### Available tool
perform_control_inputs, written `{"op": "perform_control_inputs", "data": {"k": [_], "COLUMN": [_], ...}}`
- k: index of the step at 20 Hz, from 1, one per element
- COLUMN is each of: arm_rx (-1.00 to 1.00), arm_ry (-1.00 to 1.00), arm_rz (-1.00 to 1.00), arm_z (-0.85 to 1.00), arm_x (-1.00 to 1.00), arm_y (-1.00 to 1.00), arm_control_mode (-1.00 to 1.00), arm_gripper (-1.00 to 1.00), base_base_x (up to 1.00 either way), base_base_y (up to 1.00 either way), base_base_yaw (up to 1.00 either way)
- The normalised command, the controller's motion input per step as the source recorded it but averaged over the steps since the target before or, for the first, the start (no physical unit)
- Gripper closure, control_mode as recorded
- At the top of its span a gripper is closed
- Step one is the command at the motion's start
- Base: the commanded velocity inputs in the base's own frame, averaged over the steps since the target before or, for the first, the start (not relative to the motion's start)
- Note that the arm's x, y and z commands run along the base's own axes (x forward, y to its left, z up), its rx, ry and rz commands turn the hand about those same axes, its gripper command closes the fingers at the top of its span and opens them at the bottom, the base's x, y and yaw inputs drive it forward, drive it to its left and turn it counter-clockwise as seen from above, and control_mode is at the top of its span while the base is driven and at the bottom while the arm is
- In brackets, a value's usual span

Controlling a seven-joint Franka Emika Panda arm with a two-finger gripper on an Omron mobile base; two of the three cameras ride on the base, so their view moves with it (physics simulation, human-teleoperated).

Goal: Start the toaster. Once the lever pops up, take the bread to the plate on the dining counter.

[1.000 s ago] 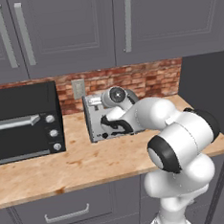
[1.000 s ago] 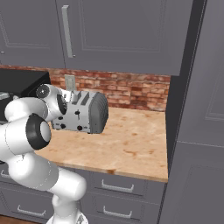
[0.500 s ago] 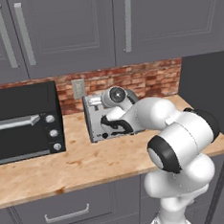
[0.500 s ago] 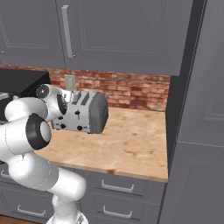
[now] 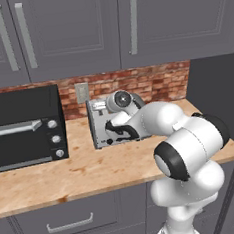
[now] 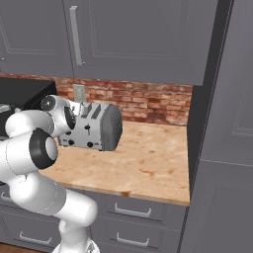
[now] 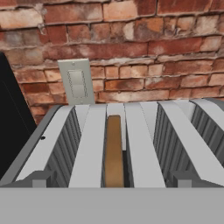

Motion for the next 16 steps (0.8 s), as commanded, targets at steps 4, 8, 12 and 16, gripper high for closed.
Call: {"op": "perform_control_inputs", "data": {"k": [4,8,12,16], "arm_rx": [0.0,0.0,0.0,0.0], "arm_ry": [0.0,0.0,0.0,0.0], "arm_rz": [0.0,0.0,0.0,0.0], "arm_z": [0.0,0.0,0.0,0.0], "arm_x": [0.0,0.0,0.0,0.0], "arm_y": [0.0,0.0,0.0,0.0], "arm_control_mode": [-1.0,-1.0,-1.0,-1.0], "arm_gripper": [-1.0,-1.0,-1.0,-1.0], "base_base_x": [0.0,0.0,0.0,0.0], "base_base_y": [0.0,0.0,0.0,0.0], "base_base_yaw": [0.0,0.0,0.0,0.0]}}
